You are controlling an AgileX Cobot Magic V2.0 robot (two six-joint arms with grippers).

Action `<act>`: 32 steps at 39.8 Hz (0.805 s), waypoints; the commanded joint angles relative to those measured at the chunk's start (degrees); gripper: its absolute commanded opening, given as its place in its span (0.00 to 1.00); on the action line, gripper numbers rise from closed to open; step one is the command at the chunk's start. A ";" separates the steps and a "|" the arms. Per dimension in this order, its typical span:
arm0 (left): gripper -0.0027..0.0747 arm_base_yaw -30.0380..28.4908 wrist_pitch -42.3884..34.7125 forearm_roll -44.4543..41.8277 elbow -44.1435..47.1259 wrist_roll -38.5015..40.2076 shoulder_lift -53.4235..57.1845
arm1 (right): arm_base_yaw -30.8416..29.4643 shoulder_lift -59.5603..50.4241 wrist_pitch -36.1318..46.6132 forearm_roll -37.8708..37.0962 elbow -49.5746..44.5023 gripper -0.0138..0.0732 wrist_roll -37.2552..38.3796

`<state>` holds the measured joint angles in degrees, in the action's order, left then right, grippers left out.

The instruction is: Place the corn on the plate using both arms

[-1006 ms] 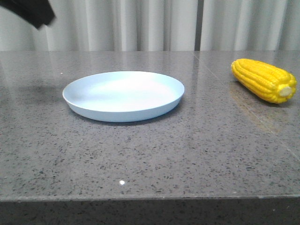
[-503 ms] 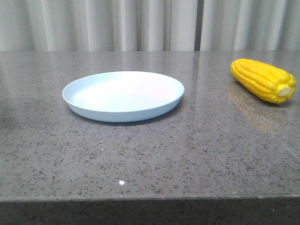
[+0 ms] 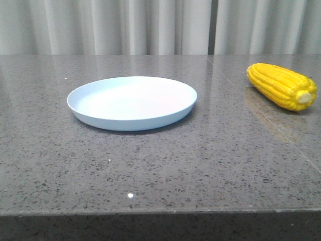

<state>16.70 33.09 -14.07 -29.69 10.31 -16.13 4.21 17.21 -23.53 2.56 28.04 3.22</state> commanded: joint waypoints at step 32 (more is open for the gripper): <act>0.01 -0.12 -5.15 -0.76 2.67 0.46 10.37 | -0.22 2.08 5.69 -0.02 2.19 0.91 -0.47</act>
<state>16.70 32.36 -14.37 -25.68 10.31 -4.93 4.21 17.44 -23.43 2.56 28.04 3.22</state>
